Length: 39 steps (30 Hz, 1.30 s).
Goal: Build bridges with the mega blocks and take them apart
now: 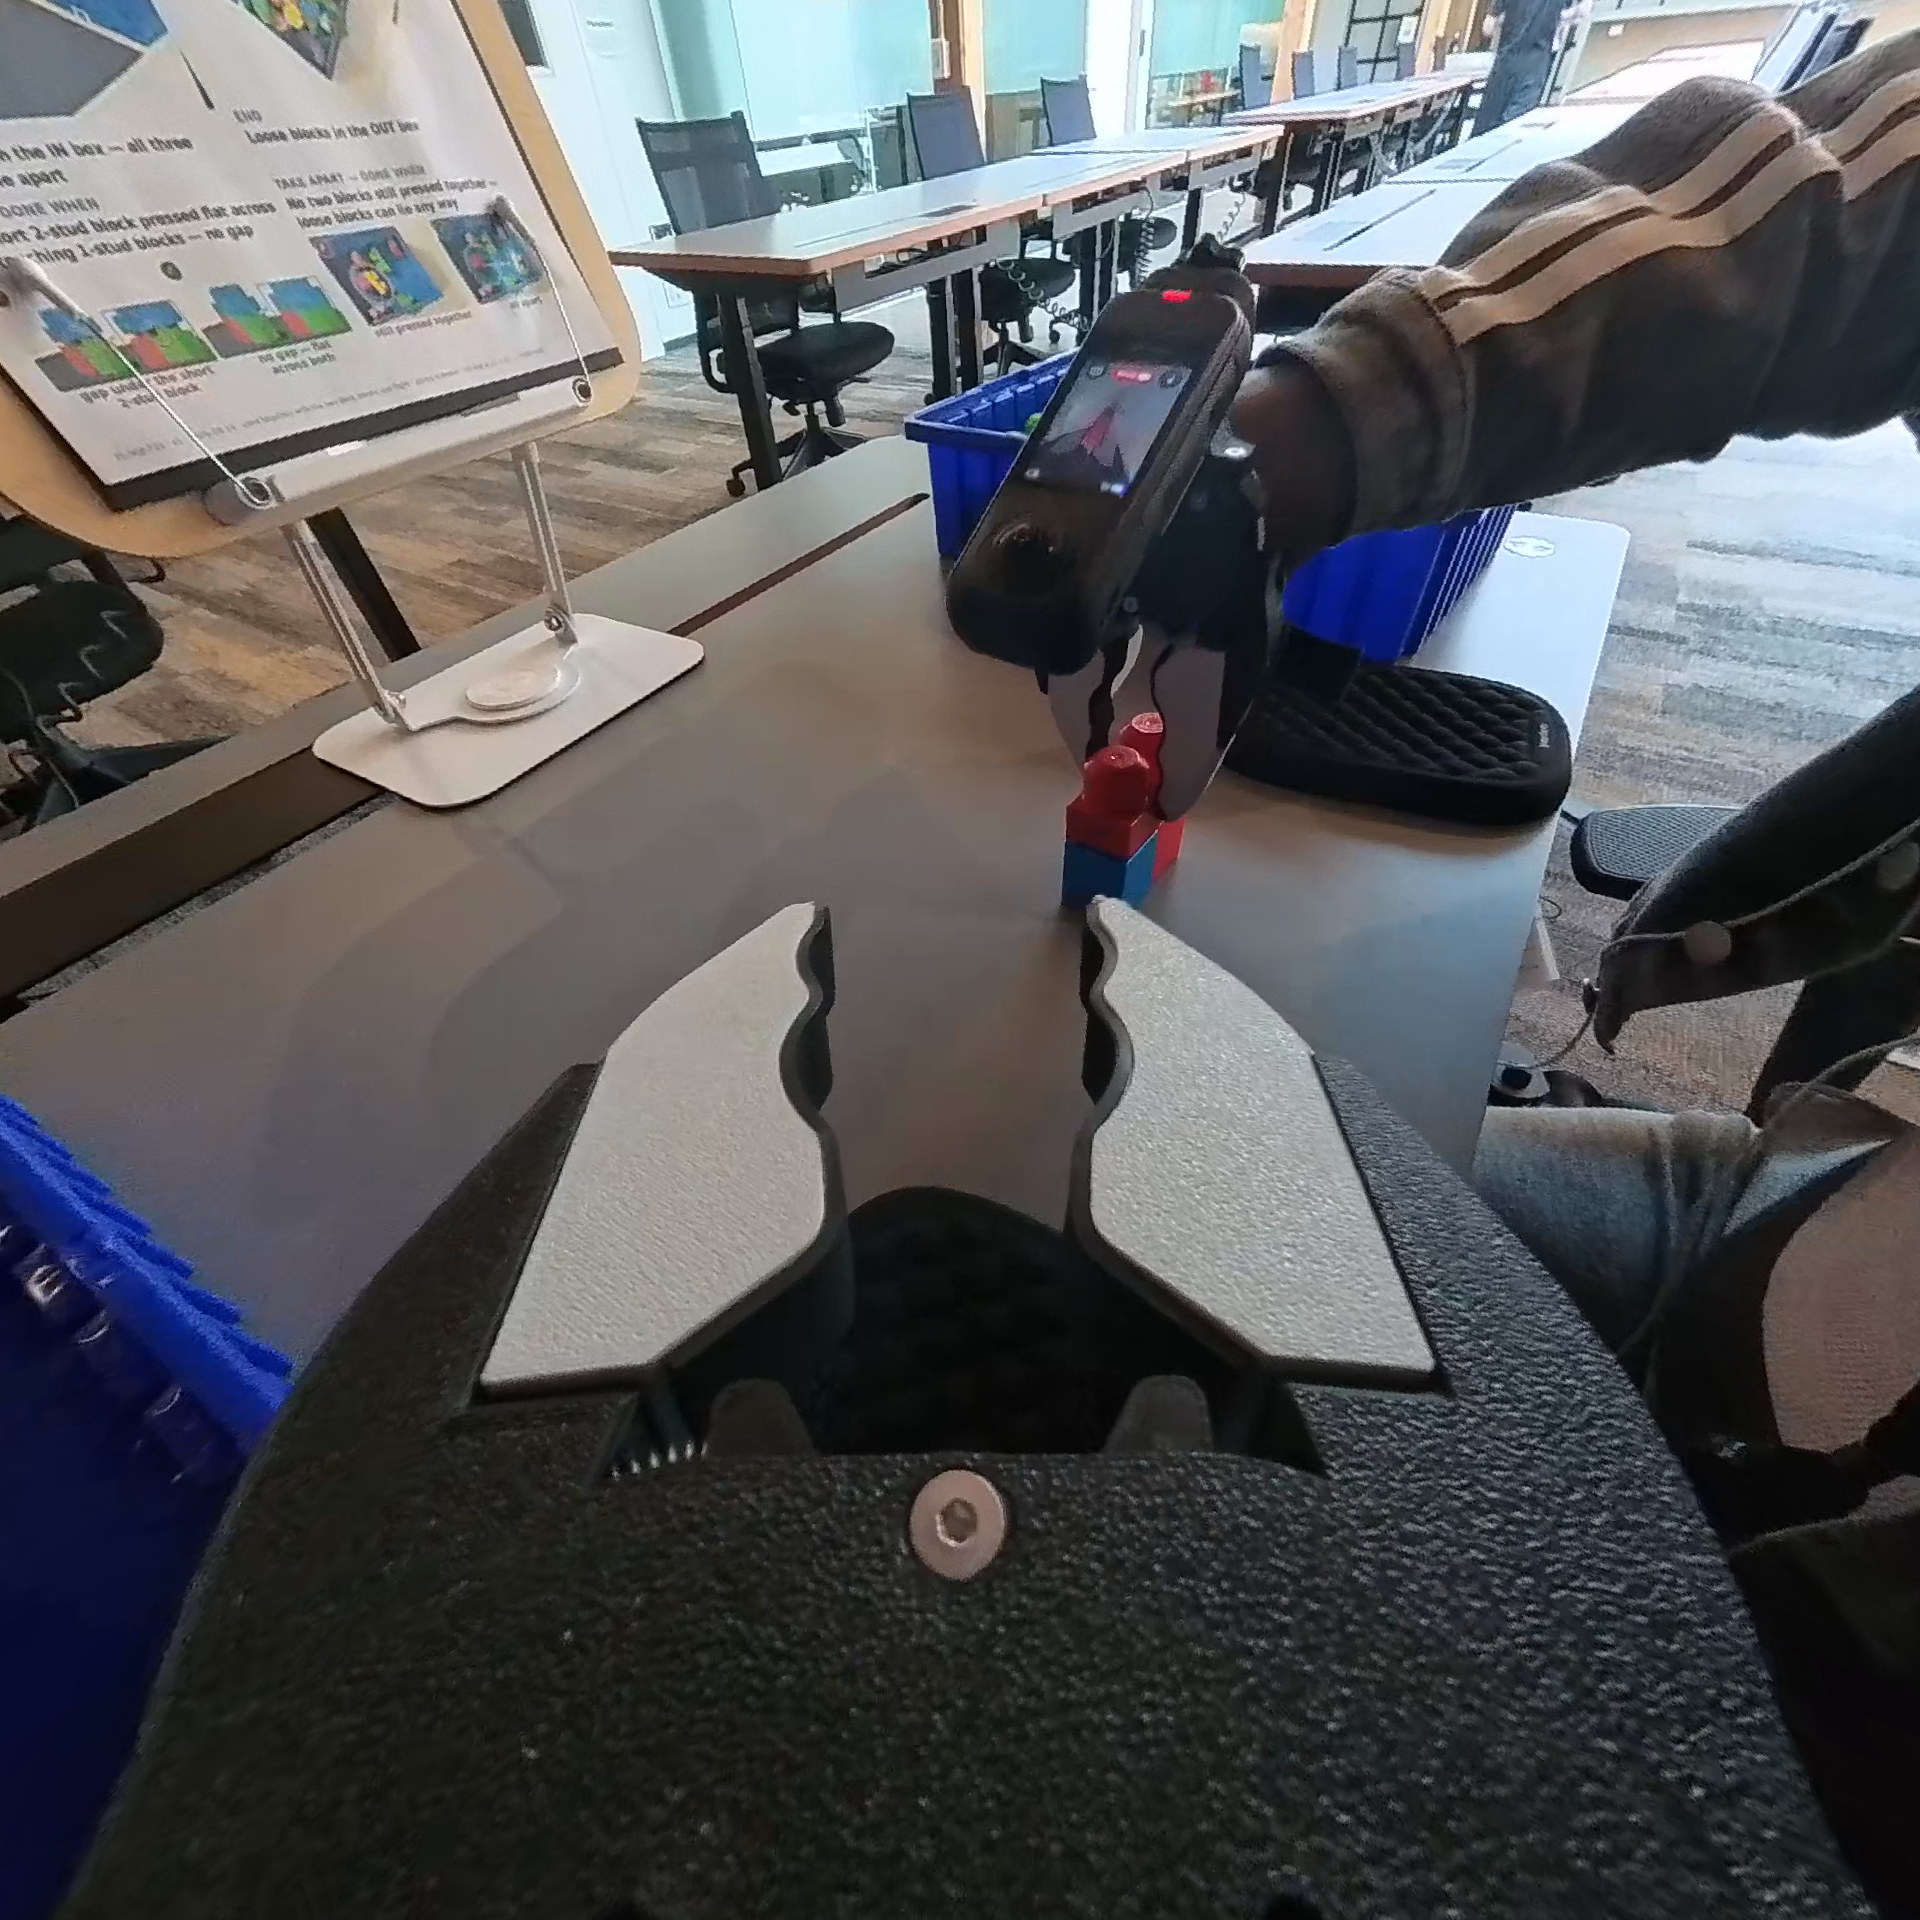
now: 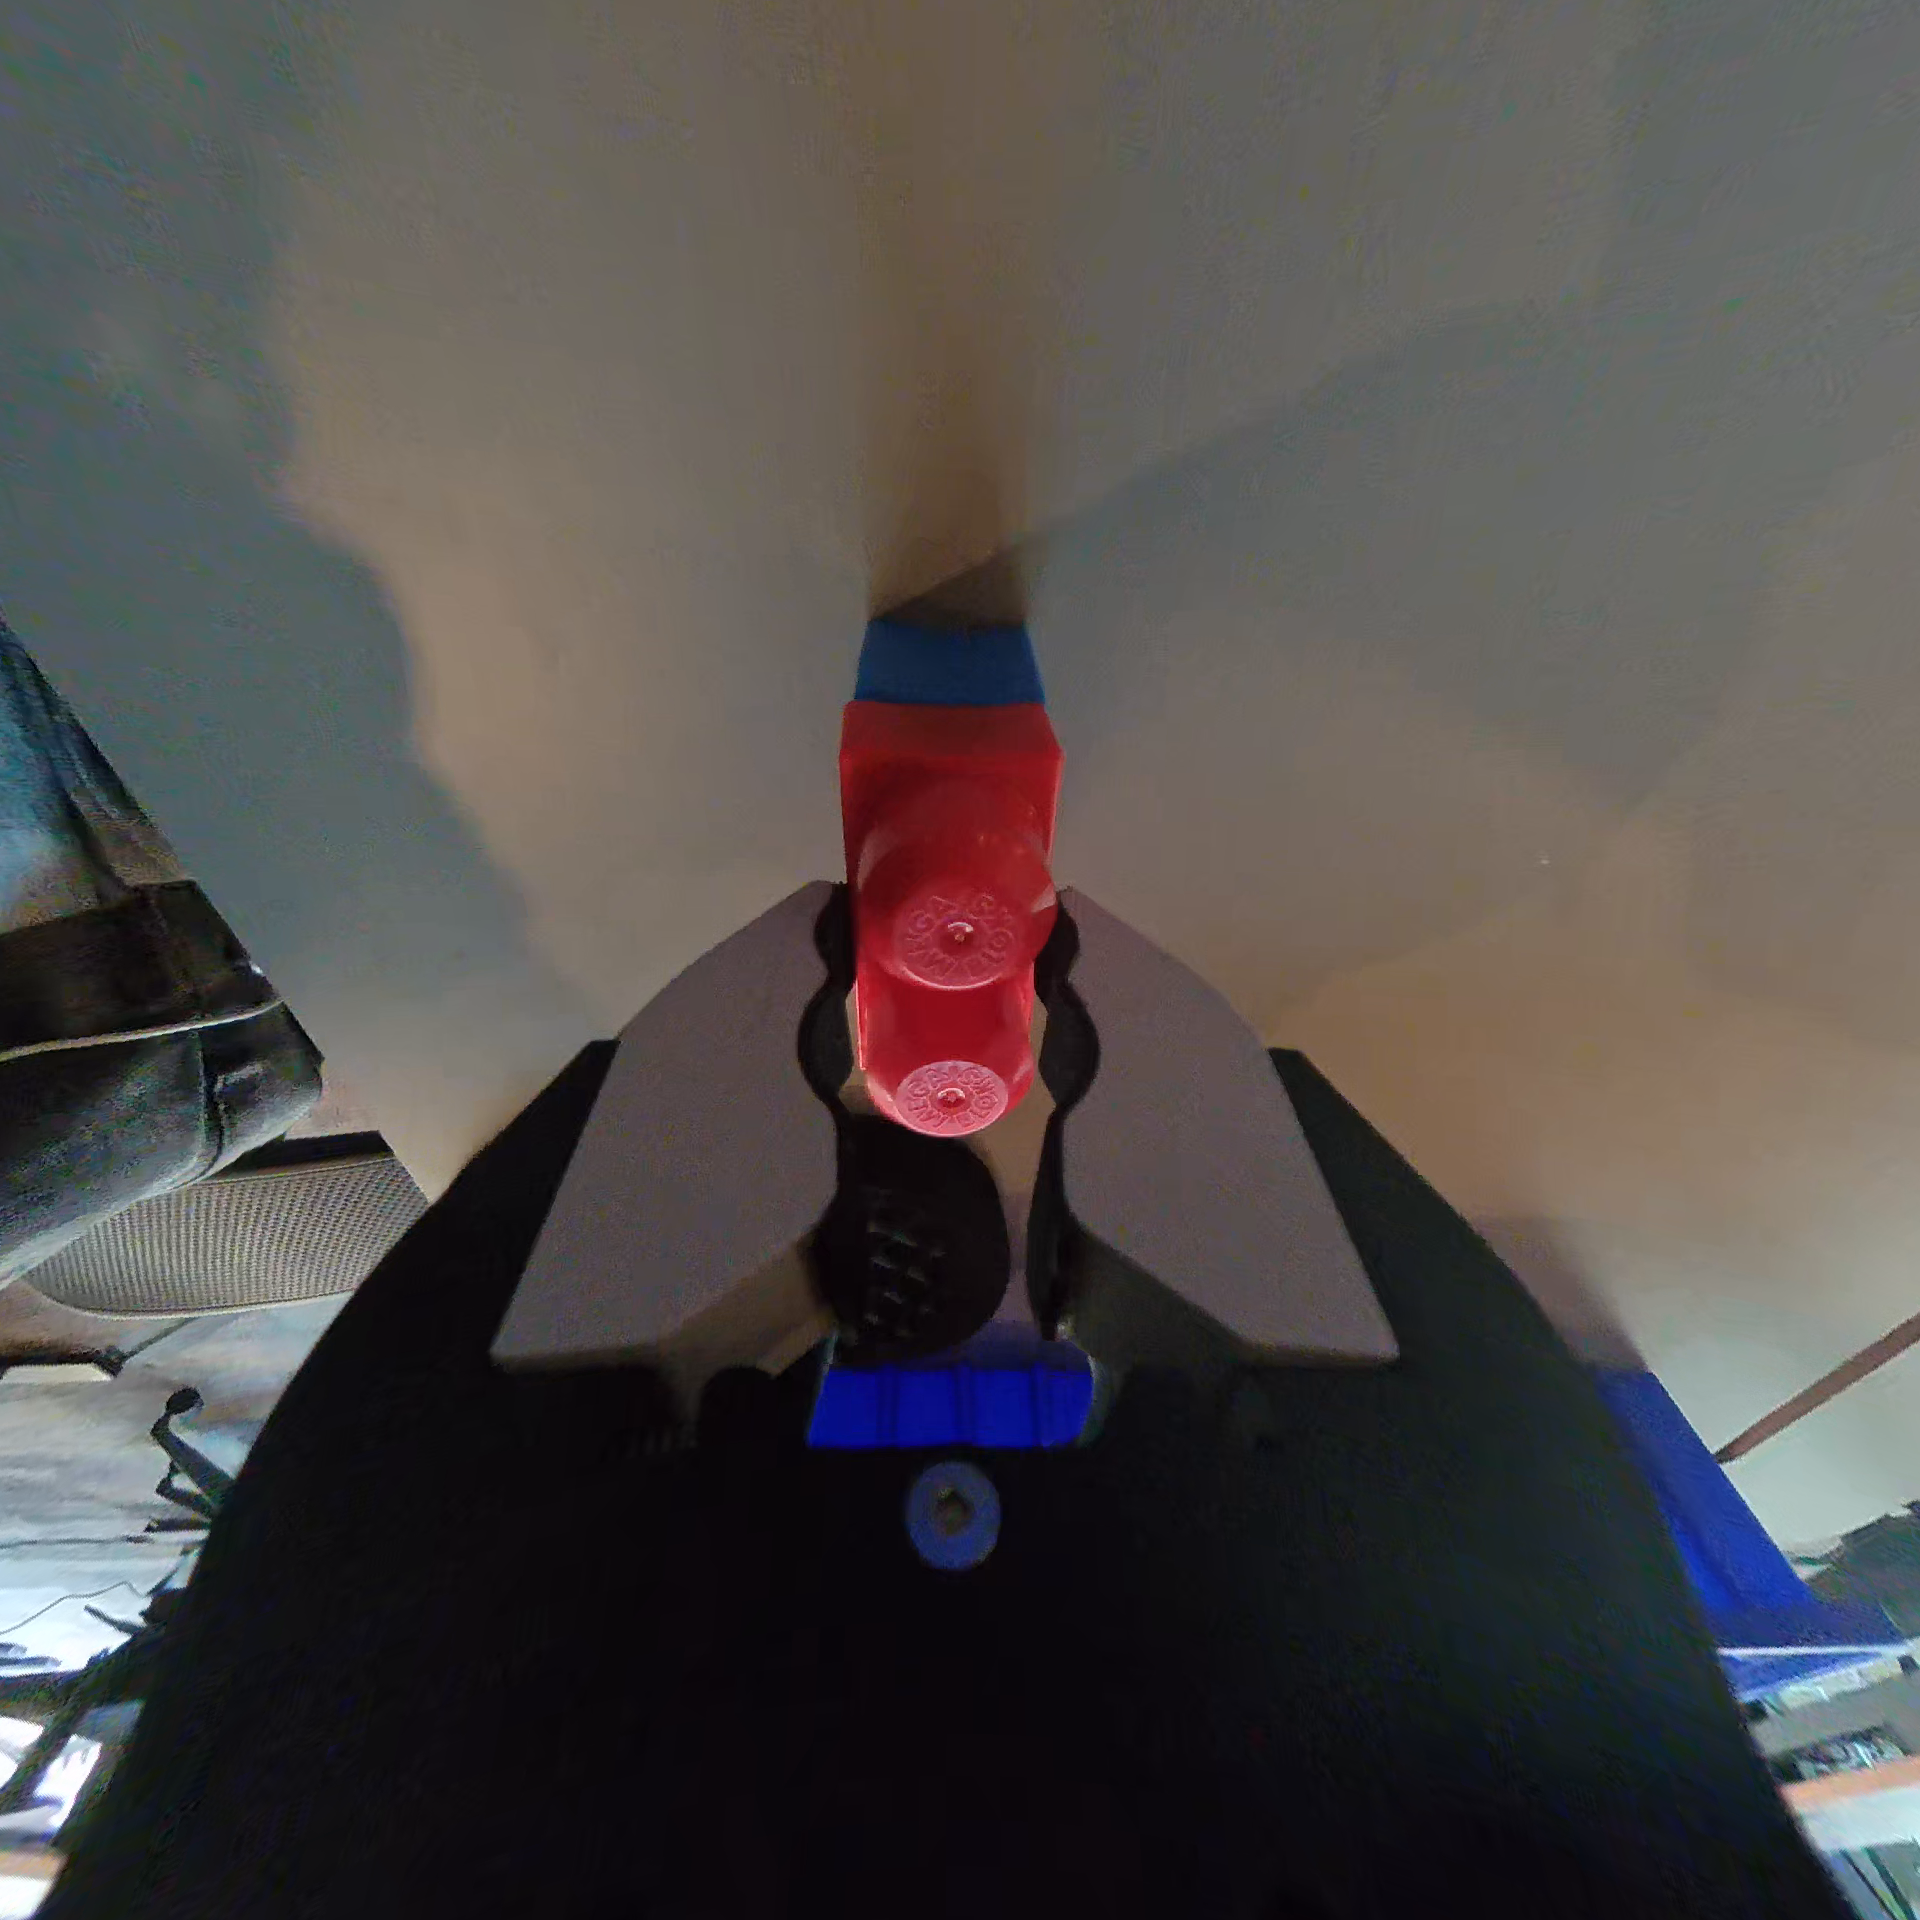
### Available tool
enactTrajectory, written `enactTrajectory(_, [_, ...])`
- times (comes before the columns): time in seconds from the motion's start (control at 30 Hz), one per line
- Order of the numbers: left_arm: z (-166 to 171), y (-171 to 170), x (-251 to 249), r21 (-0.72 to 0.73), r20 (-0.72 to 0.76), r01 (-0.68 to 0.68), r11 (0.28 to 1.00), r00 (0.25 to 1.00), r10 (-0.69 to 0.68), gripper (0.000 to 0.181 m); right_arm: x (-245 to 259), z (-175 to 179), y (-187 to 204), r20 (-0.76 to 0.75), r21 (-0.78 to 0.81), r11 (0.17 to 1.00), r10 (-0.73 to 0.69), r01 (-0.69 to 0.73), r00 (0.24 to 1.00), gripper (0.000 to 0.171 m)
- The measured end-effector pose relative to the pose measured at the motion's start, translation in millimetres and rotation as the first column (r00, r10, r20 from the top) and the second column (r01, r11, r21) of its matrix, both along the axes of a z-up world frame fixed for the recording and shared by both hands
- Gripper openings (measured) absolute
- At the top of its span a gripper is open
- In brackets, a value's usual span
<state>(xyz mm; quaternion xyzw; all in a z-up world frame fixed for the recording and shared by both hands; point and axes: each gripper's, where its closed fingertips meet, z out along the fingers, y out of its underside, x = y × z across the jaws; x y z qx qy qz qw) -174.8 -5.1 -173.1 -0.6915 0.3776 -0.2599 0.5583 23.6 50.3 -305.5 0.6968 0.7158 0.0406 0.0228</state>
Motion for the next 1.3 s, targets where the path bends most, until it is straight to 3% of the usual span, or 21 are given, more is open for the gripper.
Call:
enactTrajectory(0.37, [-6,0,6,-0.016,0.004,0.022,1.000,1.000,-0.022,0.046,0,-2,0,0.012,0.003,1.000,-0.019,0.019,1.000,0.034])
enactTrajectory(0.63, [12,-9,8,0.030,0.017,0.032,0.999,0.999,-0.032,0.046,0,-2,0,0.001,0.006,0.999,-0.036,0.036,0.999,0.034])
enactTrajectory(0.8, [20,-18,13,0.054,0.021,0.053,0.997,0.998,-0.054,0.045,6,2,1,-0.024,-0.042,0.990,-0.139,0.138,0.990,0.034])
enactTrajectory(0.9, [23,-22,17,0.070,0.009,0.061,0.996,0.998,-0.062,0.045,15,25,5,-0.092,-0.073,0.974,-0.221,0.214,0.971,0.034])
enactTrajectory(1.1, [25,-24,19,0.080,0.012,0.075,0.994,0.997,-0.076,0.045,86,104,38,-0.165,-0.065,0.880,-0.475,0.471,0.864,0.034])
enactTrajectory(1.3, [27,-23,15,0.087,0.019,0.061,0.994,0.998,-0.063,0.044,222,150,72,-0.138,0.005,0.633,-0.767,0.774,0.627,0.034])
